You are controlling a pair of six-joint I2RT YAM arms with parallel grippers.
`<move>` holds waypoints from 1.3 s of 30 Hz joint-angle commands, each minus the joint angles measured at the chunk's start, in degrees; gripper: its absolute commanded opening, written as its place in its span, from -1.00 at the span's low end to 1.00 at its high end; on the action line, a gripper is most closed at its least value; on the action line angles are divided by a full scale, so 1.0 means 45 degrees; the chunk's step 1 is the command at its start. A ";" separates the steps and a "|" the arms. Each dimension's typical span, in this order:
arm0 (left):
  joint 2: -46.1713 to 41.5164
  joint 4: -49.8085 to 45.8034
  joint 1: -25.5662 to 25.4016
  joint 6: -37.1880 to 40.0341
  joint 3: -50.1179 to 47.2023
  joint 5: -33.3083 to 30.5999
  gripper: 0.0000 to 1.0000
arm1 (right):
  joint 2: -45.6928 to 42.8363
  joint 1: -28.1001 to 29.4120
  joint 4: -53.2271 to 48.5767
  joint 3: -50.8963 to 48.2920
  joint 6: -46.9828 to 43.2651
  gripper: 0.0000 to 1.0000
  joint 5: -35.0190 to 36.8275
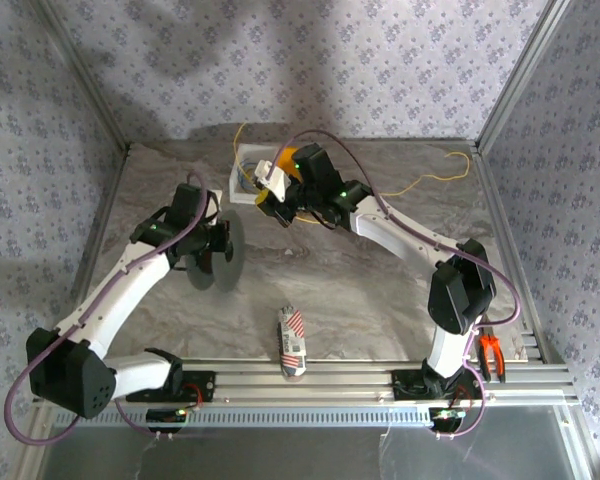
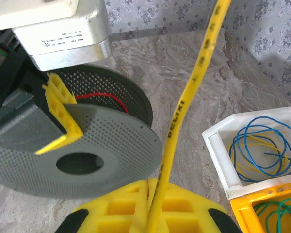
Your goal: Wrap the cables
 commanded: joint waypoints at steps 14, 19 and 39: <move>0.1859 -0.0965 0.0165 0.1457 0.2167 -0.2366 -1.00 | -0.0284 -0.0110 0.0097 -0.0286 0.0270 -1.00 -0.0306; 0.2151 -0.0945 0.0617 0.1601 0.2413 -0.2387 -1.00 | -0.0205 -0.0135 0.0004 -0.0305 0.0252 -1.00 -0.0387; 0.2088 0.0011 0.2671 0.1317 0.1949 0.0449 -0.79 | 0.0027 -0.0105 -0.0292 -0.0189 0.0240 -1.00 -0.1107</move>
